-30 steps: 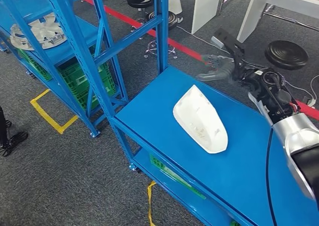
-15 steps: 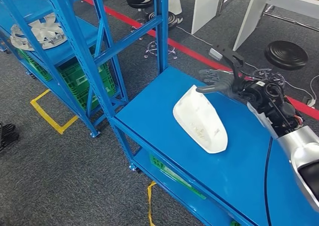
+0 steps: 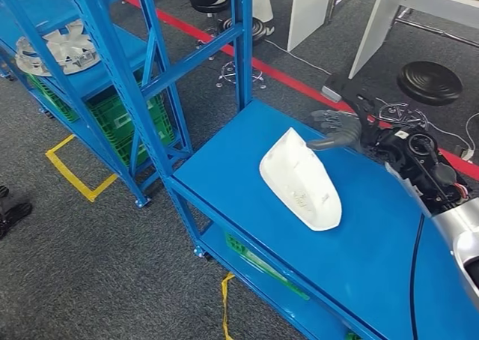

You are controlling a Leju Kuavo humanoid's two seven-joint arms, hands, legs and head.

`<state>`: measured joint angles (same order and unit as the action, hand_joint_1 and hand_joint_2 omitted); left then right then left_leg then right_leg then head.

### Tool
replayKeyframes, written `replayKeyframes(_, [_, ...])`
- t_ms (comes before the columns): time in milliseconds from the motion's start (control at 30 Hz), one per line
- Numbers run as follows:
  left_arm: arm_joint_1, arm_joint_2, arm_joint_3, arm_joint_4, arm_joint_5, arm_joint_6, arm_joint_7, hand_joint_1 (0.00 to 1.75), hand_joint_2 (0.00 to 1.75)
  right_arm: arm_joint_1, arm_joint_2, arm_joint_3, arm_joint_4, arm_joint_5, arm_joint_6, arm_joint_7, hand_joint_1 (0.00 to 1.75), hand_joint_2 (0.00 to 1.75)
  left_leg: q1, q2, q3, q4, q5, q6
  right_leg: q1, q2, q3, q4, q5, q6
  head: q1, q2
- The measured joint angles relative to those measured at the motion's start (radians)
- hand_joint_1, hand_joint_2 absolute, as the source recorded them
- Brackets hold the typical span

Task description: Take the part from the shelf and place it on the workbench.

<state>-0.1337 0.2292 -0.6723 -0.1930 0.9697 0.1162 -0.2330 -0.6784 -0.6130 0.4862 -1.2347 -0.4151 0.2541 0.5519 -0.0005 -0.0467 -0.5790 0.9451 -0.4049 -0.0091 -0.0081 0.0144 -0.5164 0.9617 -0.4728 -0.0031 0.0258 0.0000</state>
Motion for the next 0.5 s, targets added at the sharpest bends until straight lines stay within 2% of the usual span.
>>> replayKeyframes(500, [0.001, 0.000, -0.002, 0.000, 0.001, 0.000, -0.003, 0.00, 0.00, -0.002, -0.017, 0.001, 0.024, 0.010, 0.014, -0.010, 0.00, 1.75, 0.000, 0.000, 0.000, 0.000, 0.000, 0.000, 0.000, 0.000, 0.000, 0.000, 0.000, 0.000, 0.000, 0.000])
